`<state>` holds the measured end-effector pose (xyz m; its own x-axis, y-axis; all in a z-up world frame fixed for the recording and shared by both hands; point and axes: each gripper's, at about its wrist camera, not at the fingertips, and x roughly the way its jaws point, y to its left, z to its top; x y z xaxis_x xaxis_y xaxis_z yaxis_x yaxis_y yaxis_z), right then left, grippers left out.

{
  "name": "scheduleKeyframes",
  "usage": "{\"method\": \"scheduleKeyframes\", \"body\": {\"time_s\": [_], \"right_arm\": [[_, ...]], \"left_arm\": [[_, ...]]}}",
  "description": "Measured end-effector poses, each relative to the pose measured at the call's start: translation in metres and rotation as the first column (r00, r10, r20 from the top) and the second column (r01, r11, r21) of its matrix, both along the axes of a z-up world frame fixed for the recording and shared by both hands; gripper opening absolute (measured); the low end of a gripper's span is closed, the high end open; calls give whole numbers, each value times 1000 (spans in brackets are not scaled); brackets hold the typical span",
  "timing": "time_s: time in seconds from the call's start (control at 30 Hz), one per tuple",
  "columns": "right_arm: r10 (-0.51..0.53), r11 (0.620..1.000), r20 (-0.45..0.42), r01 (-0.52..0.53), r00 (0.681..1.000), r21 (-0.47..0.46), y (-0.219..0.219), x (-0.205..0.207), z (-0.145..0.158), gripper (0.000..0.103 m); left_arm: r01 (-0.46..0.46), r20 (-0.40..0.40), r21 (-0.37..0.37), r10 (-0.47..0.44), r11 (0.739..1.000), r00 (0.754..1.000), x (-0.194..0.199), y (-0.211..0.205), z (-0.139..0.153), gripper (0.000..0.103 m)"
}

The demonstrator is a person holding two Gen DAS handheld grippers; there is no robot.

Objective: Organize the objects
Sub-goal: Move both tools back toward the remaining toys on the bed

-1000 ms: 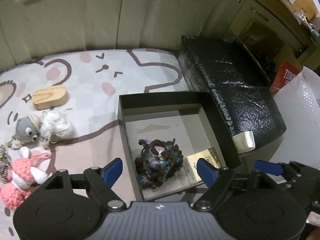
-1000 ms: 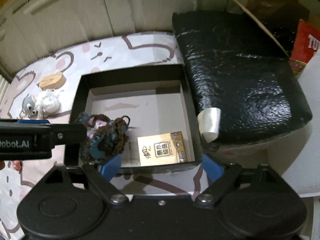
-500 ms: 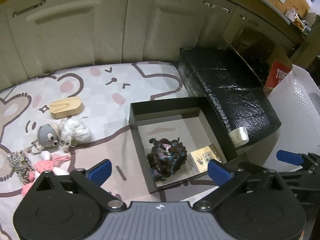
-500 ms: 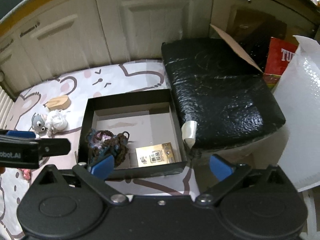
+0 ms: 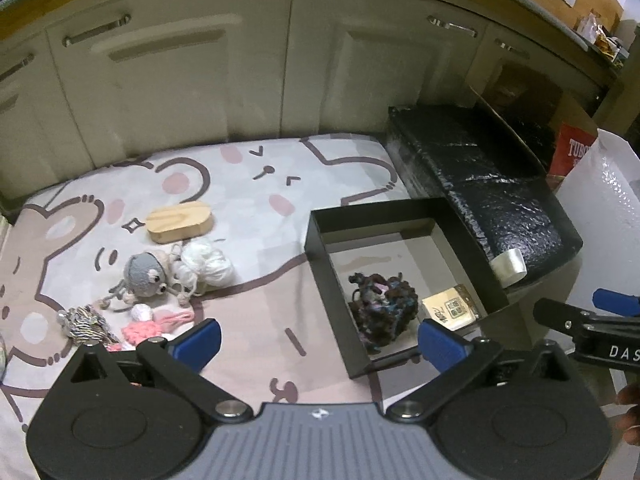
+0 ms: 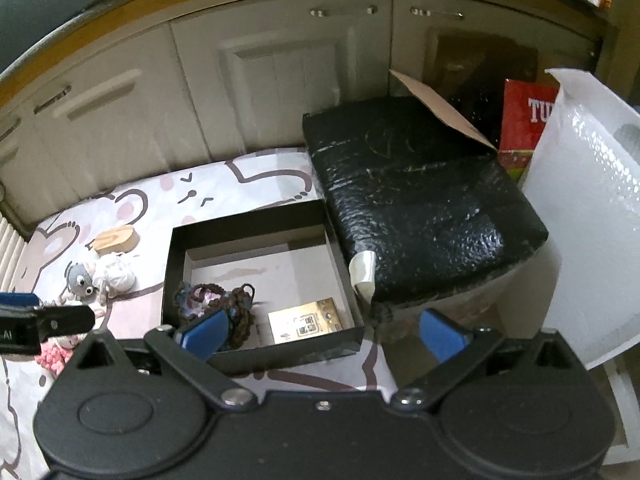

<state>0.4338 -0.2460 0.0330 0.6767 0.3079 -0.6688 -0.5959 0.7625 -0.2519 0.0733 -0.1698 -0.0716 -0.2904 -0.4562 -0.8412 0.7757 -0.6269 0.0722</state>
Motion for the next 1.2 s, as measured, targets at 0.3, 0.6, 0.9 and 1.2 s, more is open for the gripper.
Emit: {"method": "scheduleKeyframes", "body": {"time_s": [0.3, 0.6, 0.9, 1.2], "right_arm": [[-31, 999, 35, 32, 999, -2, 2, -6, 2, 103], [-50, 999, 60, 49, 997, 13, -2, -8, -3, 103], [24, 1000, 41, -25, 999, 16, 24, -14, -8, 103], [123, 992, 32, -123, 992, 5, 75, -31, -19, 103]], "left_arm": [[47, -21, -38, -48, 998, 999, 17, -2, 9, 103], [137, -23, -52, -139, 989, 990, 30, -5, 11, 103], [115, -56, -58, -118, 992, 991, 55, -25, 17, 103], [82, -48, -73, -85, 994, 995, 81, -57, 20, 103]]}}
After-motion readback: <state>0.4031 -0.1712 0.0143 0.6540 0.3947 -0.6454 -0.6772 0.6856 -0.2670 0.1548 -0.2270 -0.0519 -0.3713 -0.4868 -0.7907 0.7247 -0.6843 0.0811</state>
